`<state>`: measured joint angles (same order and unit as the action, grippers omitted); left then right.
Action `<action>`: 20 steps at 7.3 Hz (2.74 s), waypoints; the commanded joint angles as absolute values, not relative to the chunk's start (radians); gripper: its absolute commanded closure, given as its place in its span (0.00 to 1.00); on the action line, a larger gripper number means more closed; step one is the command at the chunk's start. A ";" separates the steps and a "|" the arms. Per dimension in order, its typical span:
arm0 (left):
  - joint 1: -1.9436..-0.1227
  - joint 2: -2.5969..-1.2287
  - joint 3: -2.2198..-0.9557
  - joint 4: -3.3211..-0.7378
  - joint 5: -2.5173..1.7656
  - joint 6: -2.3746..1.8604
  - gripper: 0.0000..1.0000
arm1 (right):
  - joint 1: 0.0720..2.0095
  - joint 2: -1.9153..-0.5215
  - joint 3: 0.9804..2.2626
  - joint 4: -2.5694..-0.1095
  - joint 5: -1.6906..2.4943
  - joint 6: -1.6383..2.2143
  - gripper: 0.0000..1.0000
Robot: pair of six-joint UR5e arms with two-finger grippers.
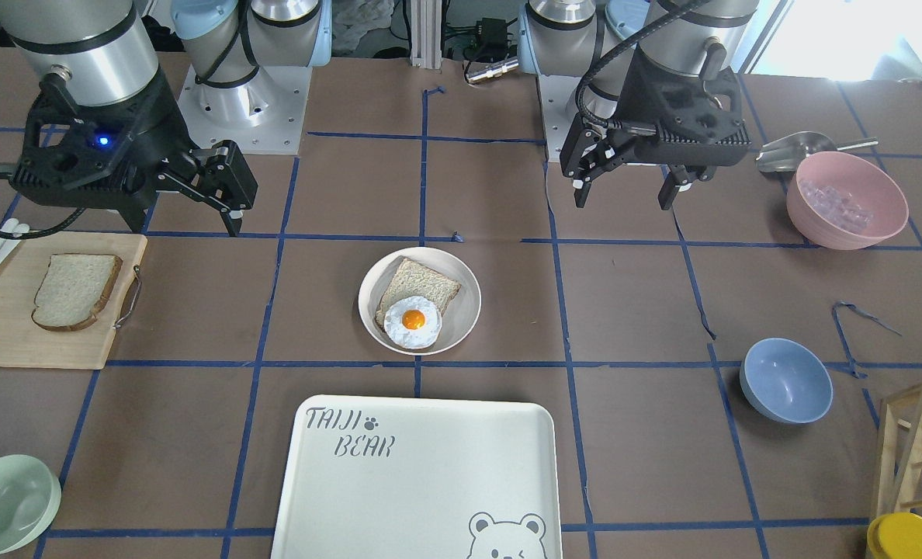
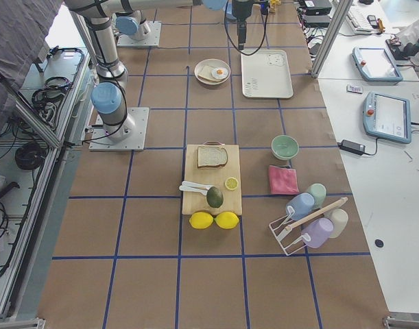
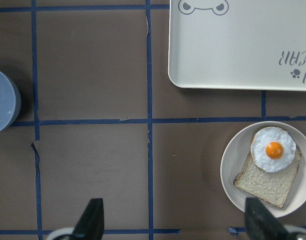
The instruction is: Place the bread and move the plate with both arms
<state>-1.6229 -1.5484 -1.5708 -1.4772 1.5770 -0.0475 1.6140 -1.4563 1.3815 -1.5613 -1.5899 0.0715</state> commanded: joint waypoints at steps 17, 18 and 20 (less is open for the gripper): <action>-1.623 -1.546 -1.571 -1.485 1.577 -0.048 0.00 | 1.605 -1.456 1.413 -1.560 -1.617 0.081 0.00; -1.623 -1.546 -1.571 -1.485 1.577 -0.048 0.00 | 1.605 -1.454 1.413 -1.562 -1.615 0.081 0.00; -1.623 -1.546 -1.571 -1.488 1.575 -0.048 0.00 | 1.606 -1.459 1.413 -1.559 -1.615 0.084 0.00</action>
